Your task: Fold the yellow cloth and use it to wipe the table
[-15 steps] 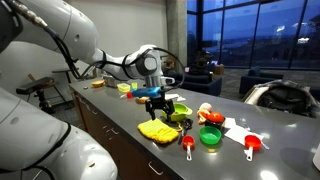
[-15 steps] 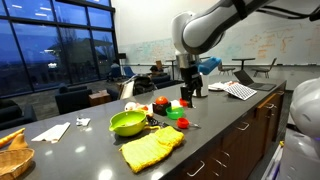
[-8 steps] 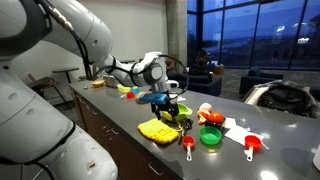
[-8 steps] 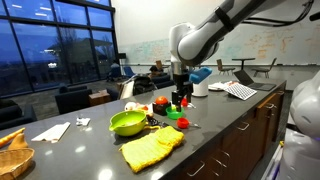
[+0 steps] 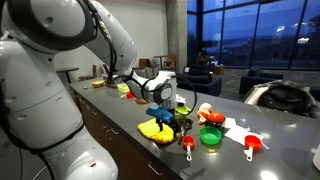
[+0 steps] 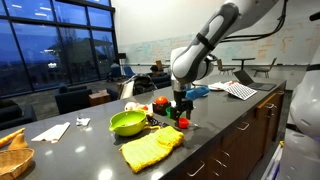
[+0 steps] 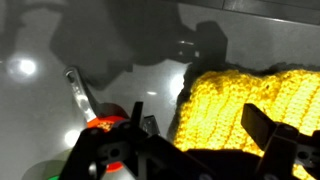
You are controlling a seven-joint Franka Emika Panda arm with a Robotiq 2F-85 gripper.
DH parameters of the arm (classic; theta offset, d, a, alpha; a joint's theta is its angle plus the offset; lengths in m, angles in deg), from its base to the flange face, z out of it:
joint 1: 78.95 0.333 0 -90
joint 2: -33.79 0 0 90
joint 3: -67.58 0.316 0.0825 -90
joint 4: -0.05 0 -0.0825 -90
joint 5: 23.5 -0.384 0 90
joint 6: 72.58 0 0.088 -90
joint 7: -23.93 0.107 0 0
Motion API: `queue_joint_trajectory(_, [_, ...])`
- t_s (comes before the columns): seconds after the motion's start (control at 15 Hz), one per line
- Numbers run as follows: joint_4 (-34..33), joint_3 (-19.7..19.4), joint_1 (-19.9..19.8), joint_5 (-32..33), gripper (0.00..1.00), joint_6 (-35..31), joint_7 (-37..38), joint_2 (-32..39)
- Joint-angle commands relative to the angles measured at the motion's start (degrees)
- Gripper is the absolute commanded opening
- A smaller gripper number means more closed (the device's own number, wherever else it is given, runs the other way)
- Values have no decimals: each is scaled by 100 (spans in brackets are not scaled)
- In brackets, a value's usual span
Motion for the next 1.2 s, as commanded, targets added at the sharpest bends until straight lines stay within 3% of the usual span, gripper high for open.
queue_joint_trajectory(0.0, [-12, -12, 8, -21, 100, -6, -19, 91])
queue_joint_trajectory(0.73, [-81, -48, 95, -239, 100, -183, -351, 348])
queue_joint_trajectory(1.13, [-157, -75, 164, -800, 100, -488, -994, 769])
